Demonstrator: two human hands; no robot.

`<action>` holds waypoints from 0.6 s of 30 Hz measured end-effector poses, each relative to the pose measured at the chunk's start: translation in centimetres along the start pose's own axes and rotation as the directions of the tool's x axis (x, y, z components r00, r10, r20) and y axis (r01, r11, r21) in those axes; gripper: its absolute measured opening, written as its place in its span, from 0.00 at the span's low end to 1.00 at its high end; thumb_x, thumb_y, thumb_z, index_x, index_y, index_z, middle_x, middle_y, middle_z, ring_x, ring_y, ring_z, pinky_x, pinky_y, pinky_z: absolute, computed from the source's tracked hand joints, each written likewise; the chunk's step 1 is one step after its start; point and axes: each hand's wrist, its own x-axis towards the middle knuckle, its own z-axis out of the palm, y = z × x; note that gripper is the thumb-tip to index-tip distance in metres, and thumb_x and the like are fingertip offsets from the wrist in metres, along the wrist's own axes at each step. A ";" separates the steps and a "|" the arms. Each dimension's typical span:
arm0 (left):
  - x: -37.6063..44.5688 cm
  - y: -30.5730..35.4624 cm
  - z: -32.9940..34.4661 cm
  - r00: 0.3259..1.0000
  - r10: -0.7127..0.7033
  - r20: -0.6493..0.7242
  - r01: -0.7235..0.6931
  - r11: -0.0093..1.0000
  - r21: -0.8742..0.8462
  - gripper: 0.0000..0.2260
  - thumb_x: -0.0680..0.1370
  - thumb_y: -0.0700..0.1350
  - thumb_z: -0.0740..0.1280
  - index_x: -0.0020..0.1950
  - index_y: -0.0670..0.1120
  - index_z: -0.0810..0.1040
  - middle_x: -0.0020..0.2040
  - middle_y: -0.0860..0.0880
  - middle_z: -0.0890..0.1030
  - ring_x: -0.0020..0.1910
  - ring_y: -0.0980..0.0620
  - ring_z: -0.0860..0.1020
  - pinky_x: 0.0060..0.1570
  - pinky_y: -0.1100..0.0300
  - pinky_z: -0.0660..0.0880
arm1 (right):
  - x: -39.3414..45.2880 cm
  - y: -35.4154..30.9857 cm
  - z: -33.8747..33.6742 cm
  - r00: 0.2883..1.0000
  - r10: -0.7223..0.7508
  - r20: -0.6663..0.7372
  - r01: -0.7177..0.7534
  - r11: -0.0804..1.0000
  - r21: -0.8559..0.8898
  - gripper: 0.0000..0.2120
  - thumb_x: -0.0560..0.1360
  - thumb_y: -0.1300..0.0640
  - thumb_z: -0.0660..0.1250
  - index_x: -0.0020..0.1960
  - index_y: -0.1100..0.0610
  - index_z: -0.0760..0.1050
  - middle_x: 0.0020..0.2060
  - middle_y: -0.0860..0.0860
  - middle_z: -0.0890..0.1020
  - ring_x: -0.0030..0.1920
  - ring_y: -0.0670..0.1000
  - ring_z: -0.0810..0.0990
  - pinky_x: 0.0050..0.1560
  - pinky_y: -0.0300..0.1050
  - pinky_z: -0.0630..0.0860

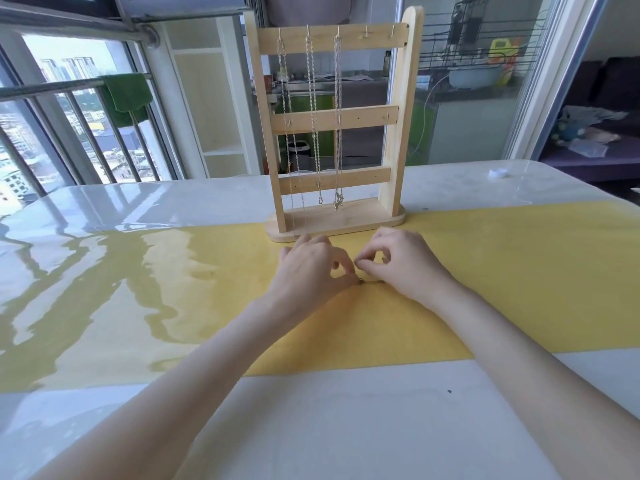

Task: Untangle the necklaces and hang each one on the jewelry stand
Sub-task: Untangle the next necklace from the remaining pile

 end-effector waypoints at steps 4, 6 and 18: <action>0.2 0.8 1.0 1.000 0.002 -0.013 -0.002 1.000 -0.025 0.08 0.77 0.53 0.66 0.52 0.52 0.82 0.44 0.55 0.72 0.52 0.51 0.71 0.47 0.59 0.59 | -0.1 0.1 -0.1 0.999 0.004 0.051 -0.004 1.000 0.017 0.04 0.71 0.63 0.71 0.43 0.57 0.85 0.32 0.42 0.73 0.33 0.30 0.70 0.36 0.27 0.65; 0.4 0.8 1.2 1.000 -0.018 -0.011 0.018 0.997 -0.069 0.08 0.76 0.51 0.67 0.51 0.51 0.82 0.43 0.54 0.73 0.49 0.51 0.73 0.47 0.58 0.60 | -0.3 0.4 -0.3 0.996 0.040 0.076 -0.043 0.998 0.039 0.04 0.71 0.62 0.71 0.43 0.56 0.84 0.29 0.41 0.72 0.31 0.37 0.71 0.34 0.29 0.65; 0.5 0.3 0.5 0.982 -0.122 0.143 0.186 0.732 -0.656 0.08 0.74 0.40 0.69 0.37 0.49 0.77 0.28 0.58 0.74 0.27 0.62 0.69 0.31 0.67 0.64 | -0.5 0.9 -1.8 0.967 0.108 0.230 -0.211 0.845 0.491 0.01 0.71 0.62 0.72 0.43 0.58 0.82 0.32 0.48 0.80 0.29 0.38 0.72 0.33 0.27 0.66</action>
